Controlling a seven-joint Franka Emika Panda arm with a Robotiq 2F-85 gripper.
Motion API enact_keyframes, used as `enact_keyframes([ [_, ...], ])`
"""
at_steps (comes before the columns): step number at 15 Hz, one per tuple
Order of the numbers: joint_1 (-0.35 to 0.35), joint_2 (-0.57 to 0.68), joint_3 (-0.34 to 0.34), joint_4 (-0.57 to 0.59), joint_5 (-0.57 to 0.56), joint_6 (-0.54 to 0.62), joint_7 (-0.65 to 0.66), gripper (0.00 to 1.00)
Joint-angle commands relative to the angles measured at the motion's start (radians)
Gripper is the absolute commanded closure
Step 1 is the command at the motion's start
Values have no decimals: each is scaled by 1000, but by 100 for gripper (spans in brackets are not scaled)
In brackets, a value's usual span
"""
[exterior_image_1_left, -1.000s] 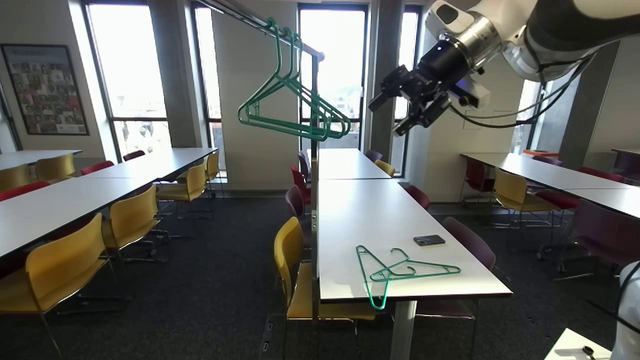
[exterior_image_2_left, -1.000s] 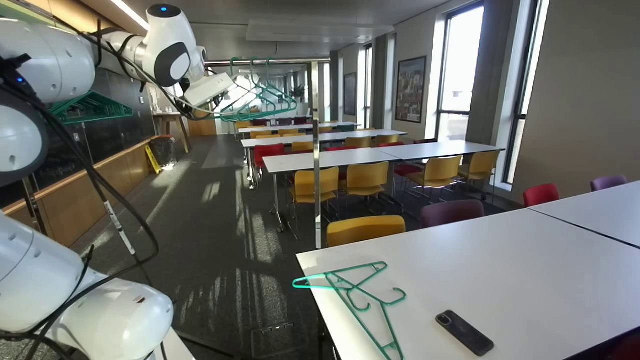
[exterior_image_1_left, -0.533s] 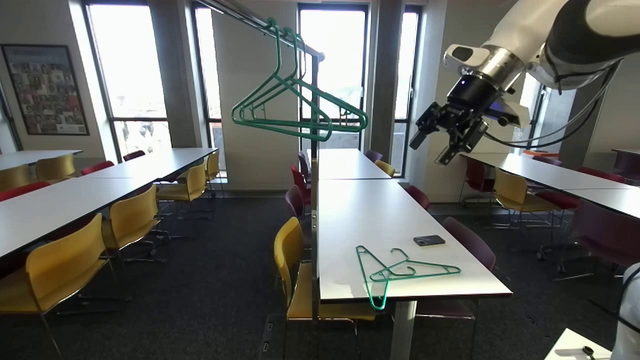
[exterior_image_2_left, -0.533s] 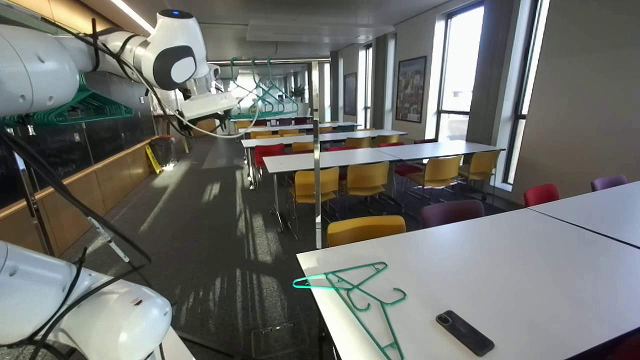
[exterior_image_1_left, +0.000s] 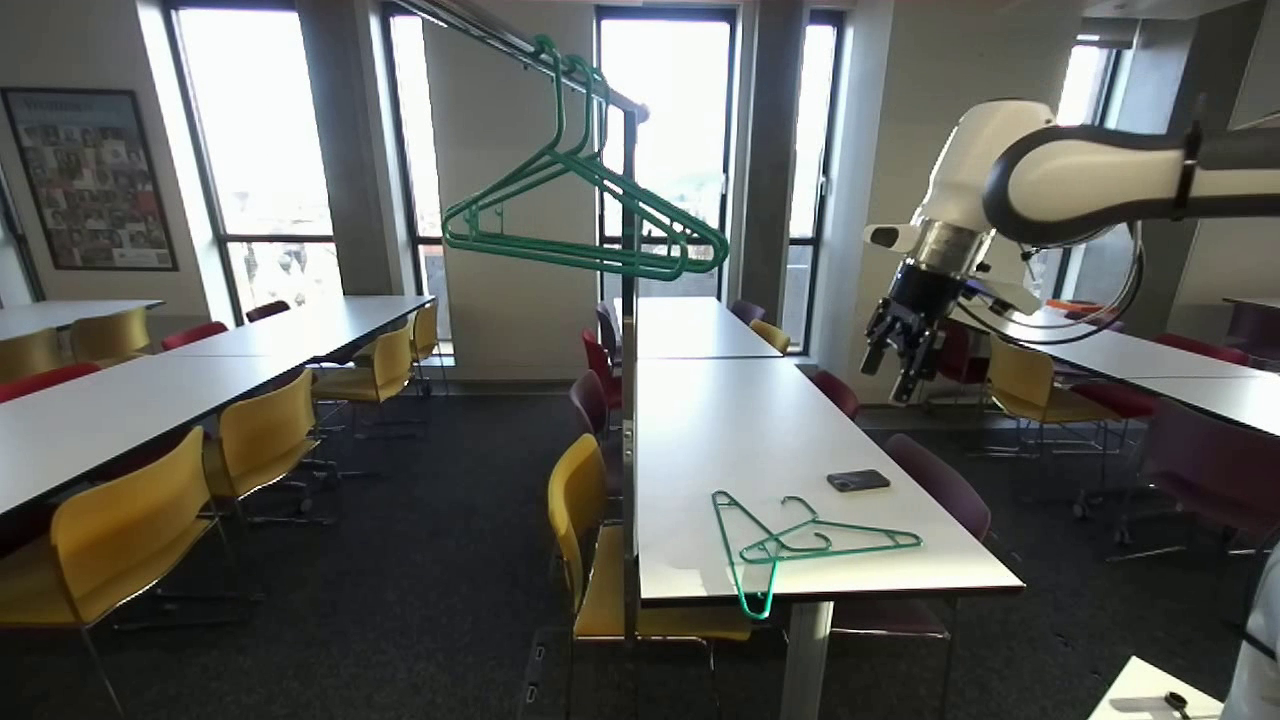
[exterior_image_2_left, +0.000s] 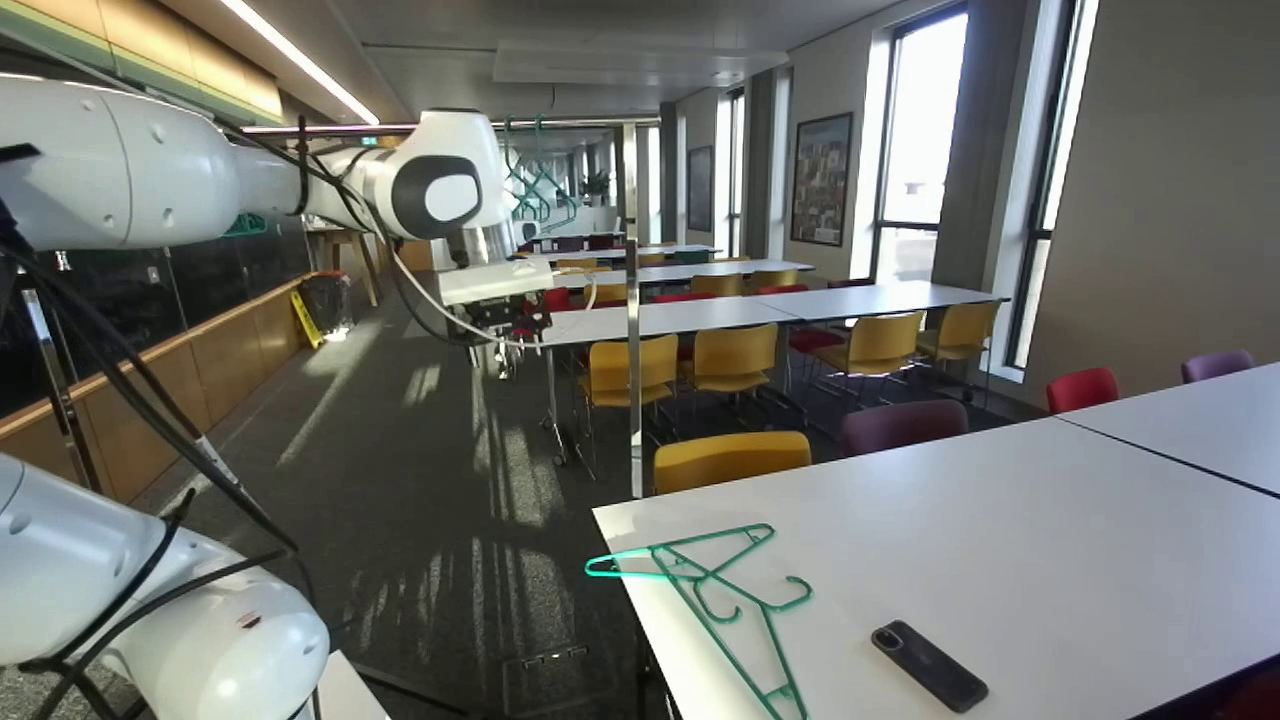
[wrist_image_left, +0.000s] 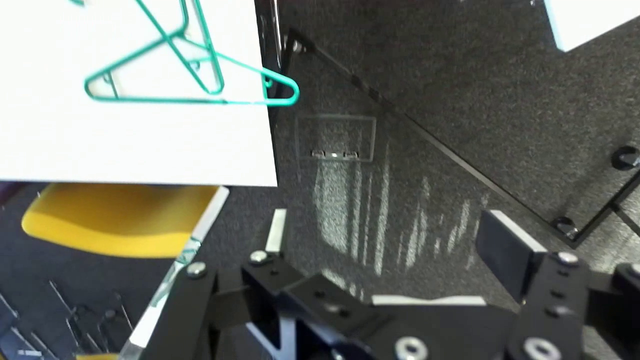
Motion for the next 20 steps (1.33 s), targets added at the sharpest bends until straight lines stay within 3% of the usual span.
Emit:
enact_keyframes([
  [1,-71,93,0,-6,-113,5,99,0],
  [6,-142,243,-13,30,-204,-9,309,0],
  [8,-147,269,-25,45,-172,-13,394,0],
  [9,-140,268,-38,48,-126,4,406,0],
  [10,-132,258,-31,13,-168,2,363,0],
  [20,-136,316,-25,42,-171,47,411,0],
])
